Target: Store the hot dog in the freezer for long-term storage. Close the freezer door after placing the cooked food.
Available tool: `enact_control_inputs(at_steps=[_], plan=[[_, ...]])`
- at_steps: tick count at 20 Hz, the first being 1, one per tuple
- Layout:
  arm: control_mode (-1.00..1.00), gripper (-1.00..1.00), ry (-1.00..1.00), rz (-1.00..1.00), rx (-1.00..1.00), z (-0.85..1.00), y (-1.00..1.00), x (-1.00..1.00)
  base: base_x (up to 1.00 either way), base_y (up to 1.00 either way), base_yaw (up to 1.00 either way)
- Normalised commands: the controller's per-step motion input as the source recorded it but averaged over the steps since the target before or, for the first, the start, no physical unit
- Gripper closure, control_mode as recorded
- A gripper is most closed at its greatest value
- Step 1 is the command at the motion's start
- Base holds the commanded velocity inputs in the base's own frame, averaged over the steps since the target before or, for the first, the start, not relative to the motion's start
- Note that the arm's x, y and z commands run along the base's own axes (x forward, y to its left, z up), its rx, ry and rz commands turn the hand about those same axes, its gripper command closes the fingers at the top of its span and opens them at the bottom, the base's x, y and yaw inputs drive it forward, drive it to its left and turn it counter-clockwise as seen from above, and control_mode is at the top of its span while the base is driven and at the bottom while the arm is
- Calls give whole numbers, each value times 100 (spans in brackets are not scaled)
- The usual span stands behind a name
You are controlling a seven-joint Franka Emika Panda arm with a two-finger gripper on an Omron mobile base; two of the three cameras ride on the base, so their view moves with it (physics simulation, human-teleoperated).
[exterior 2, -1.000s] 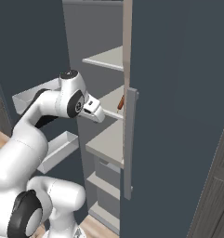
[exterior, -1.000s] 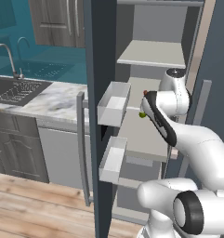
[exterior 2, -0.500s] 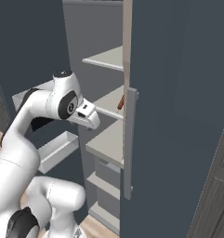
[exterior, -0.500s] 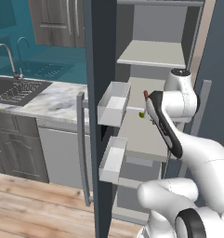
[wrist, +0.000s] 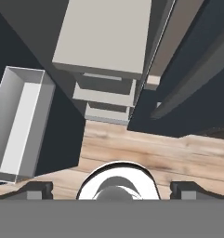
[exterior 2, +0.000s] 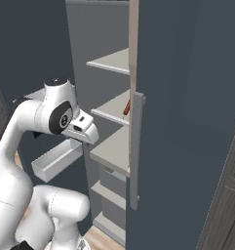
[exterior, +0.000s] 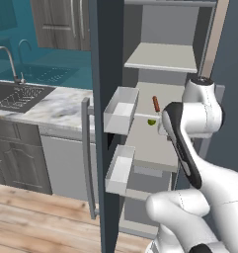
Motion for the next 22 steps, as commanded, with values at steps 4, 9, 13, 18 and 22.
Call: enact_control_inputs(at_steps=[4, 9, 13, 18, 22], plan=[[-100, -100, 0, 0, 0, 0, 10, -33, 0, 0, 0], [-100, -100, -1, 0, 0, -3, 6, -30, 0, 0, 0], [-100, -100, 0, 0, 0, -6, 1, -6, 0, 0, 0], [-100, -100, 0, 0, 0, 0, 0, -4, 0, 0, 0], [-100, -100, 0, 0, 0, 0, 0, 0, 0, 0, 0]])
